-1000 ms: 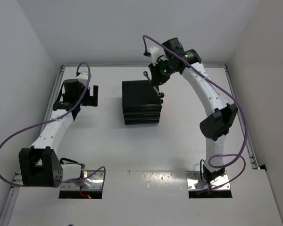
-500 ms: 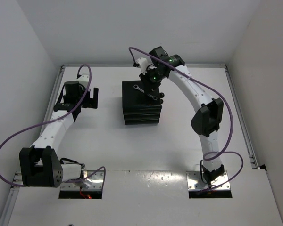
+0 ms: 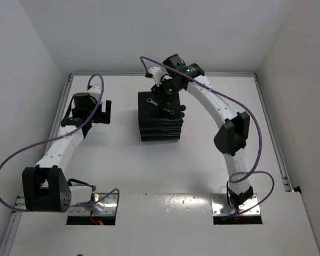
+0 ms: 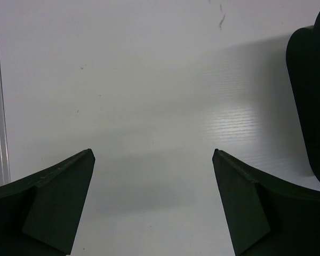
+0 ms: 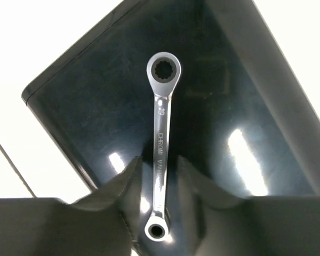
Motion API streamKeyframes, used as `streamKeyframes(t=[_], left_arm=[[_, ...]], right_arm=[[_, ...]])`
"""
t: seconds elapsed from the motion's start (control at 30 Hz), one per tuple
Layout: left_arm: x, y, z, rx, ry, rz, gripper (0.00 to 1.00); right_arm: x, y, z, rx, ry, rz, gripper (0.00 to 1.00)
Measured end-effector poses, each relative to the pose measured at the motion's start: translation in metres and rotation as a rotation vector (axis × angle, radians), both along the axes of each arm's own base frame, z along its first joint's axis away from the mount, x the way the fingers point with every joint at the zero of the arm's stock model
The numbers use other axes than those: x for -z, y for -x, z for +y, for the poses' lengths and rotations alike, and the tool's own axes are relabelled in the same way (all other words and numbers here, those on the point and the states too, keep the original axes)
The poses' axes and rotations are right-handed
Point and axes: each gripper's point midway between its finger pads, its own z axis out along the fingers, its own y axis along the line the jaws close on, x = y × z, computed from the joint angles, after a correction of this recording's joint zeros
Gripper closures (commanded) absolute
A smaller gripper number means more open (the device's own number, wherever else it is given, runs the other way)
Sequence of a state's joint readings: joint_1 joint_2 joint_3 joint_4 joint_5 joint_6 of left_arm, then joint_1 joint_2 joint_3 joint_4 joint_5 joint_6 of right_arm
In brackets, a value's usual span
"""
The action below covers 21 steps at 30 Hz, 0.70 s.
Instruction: Sort the tools into containers
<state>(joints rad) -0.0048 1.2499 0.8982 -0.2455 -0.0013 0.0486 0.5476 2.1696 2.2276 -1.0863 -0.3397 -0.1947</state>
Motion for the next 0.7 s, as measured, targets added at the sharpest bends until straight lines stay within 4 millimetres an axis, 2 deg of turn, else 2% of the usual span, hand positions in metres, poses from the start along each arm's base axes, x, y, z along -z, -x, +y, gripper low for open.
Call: streamKeyframes(t=[0.03, 0.1, 0.33, 0.4, 0.47, 0.53, 0.6, 0.67, 0.7], left_arm=[[0.000, 0.000, 0.000, -0.001, 0.000, 0.000, 0.00], [0.000, 0.000, 0.000, -0.002, -0.001, 0.001, 0.00], [0.002, 0.002, 0.000, -0.001, 0.000, 0.012, 0.00], [0.002, 0.003, -0.002, 0.007, 0.011, 0.017, 0.00], [0.001, 0.003, -0.006, 0.019, 0.025, 0.020, 0.00], [0.000, 0.003, -0.009, 0.028, 0.043, 0.020, 0.00], [-0.001, 0.003, -0.015, 0.044, 0.069, 0.020, 0.00], [-0.001, 0.003, -0.019, 0.061, 0.086, 0.021, 0.00], [-0.002, 0.004, -0.021, 0.071, 0.093, 0.021, 0.00]], right_arm=[[-0.001, -0.001, 0.001, 0.001, -0.003, -0.005, 0.53], [-0.002, -0.004, 0.001, 0.006, -0.005, -0.016, 0.46], [-0.009, -0.013, -0.009, 0.058, 0.028, -0.069, 0.43], [-0.026, -0.016, -0.016, 0.082, 0.025, -0.111, 0.43], [-0.054, -0.016, -0.028, 0.117, -0.001, -0.165, 0.43], [-0.088, -0.014, -0.047, 0.171, -0.051, -0.228, 0.40], [-0.125, -0.009, -0.084, 0.259, -0.106, -0.308, 0.40], [-0.147, -0.001, -0.126, 0.365, -0.140, -0.362, 0.40], [-0.150, 0.003, -0.144, 0.415, -0.155, -0.379, 0.40]])
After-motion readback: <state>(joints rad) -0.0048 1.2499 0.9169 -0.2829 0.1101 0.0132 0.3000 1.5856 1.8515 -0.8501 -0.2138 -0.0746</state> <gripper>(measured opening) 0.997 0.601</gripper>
